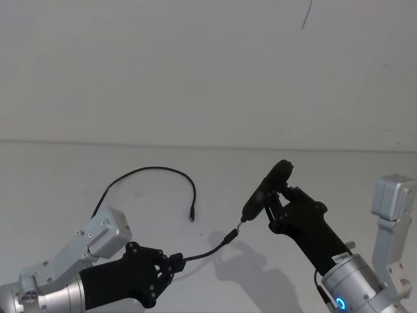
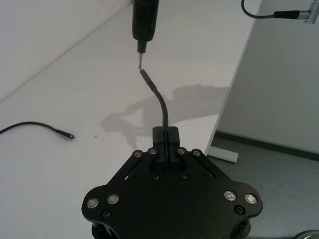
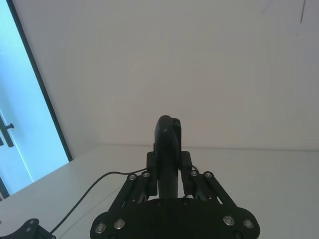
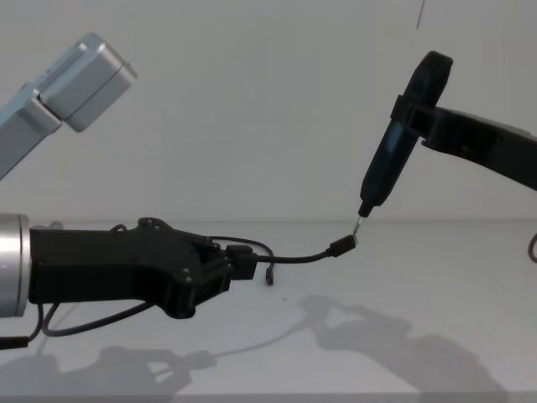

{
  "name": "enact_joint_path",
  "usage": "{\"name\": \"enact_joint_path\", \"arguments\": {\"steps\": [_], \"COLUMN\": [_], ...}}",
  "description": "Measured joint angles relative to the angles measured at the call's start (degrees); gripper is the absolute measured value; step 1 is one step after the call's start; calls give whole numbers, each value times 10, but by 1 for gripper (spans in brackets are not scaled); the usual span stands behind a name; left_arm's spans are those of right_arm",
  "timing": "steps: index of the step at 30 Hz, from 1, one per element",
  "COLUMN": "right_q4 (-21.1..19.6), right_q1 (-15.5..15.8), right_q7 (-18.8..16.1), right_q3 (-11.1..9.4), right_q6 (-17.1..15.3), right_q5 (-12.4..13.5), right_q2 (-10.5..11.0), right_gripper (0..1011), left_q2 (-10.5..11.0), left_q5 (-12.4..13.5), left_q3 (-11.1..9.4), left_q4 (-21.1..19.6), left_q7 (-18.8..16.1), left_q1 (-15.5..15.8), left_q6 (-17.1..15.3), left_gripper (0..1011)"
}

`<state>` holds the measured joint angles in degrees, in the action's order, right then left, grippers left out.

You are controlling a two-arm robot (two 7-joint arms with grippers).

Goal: Pick up the data cable with the one hand.

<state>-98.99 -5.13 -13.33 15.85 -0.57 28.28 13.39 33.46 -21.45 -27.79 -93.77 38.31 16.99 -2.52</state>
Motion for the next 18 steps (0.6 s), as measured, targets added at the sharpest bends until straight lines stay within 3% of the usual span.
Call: {"name": "enact_joint_path", "arguments": {"steps": [18], "right_q4": [5], "right_q1": [-4], "right_q7": [-4], "right_q3": [6], "right_q6": [-3], "right_q5": [4], "right_q2": [3], "right_gripper": [269], "left_q2": [0], "left_q5": [0], "left_q3": [0], "left_q4": [0], "left_q7": [0], "left_q1": [0], "left_q6": [0], "left_gripper": [43]}}
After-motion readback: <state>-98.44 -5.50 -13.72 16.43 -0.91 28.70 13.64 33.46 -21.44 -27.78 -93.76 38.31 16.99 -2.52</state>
